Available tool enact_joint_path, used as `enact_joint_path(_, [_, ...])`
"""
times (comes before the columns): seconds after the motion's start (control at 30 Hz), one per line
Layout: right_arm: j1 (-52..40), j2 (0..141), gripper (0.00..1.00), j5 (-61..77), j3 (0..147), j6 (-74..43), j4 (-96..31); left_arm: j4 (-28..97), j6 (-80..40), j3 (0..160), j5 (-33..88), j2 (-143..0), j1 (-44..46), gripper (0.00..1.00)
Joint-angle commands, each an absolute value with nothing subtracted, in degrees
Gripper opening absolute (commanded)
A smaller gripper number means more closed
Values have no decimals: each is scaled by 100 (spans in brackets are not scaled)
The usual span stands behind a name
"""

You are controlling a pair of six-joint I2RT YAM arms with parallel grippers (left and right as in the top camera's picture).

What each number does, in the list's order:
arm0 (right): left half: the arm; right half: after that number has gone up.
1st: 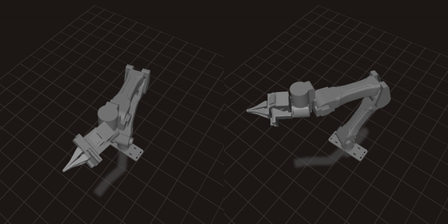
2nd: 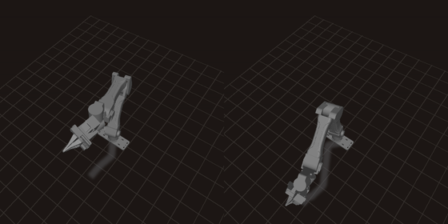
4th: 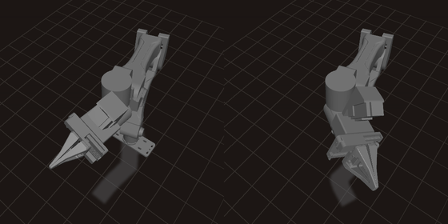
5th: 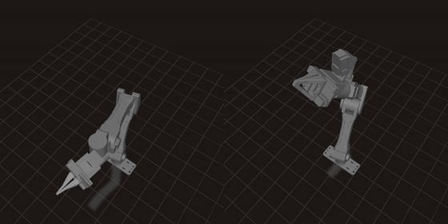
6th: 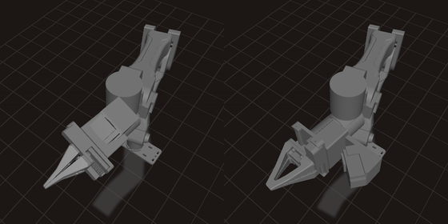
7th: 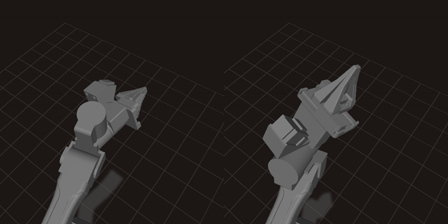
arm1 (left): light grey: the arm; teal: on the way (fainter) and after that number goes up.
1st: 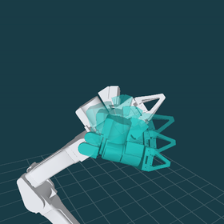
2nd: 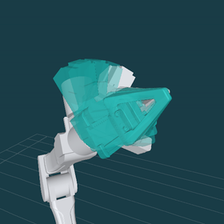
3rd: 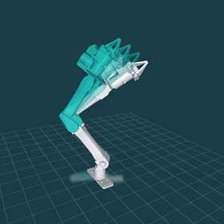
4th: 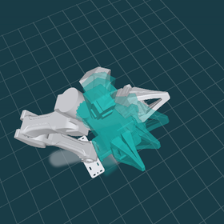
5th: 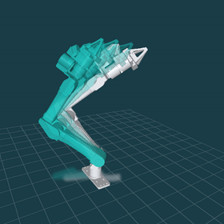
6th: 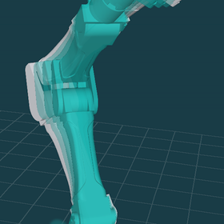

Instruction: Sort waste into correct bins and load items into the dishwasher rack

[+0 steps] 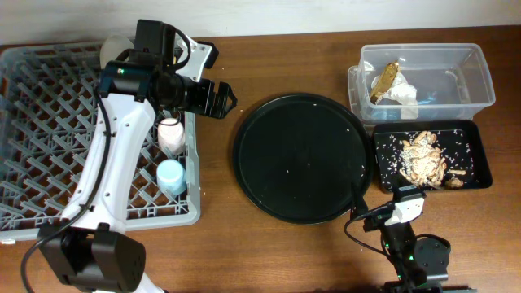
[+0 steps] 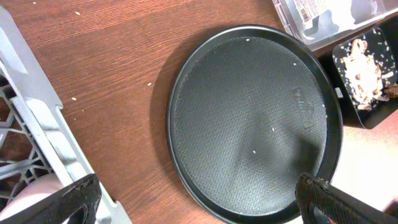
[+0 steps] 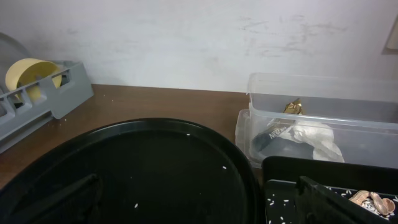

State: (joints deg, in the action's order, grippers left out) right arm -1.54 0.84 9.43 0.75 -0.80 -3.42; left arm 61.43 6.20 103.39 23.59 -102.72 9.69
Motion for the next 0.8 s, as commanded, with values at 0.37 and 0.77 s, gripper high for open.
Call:
enact_joint_path(0.37, [-191, 19, 98, 1011, 32, -43, -353, 6134, 589, 10398, 2418, -10296, 974, 99])
enact_joint_path(0.77, [-191, 19, 98, 1011, 32, -43, -353, 5693, 1579, 10363, 1859, -9258, 906, 99])
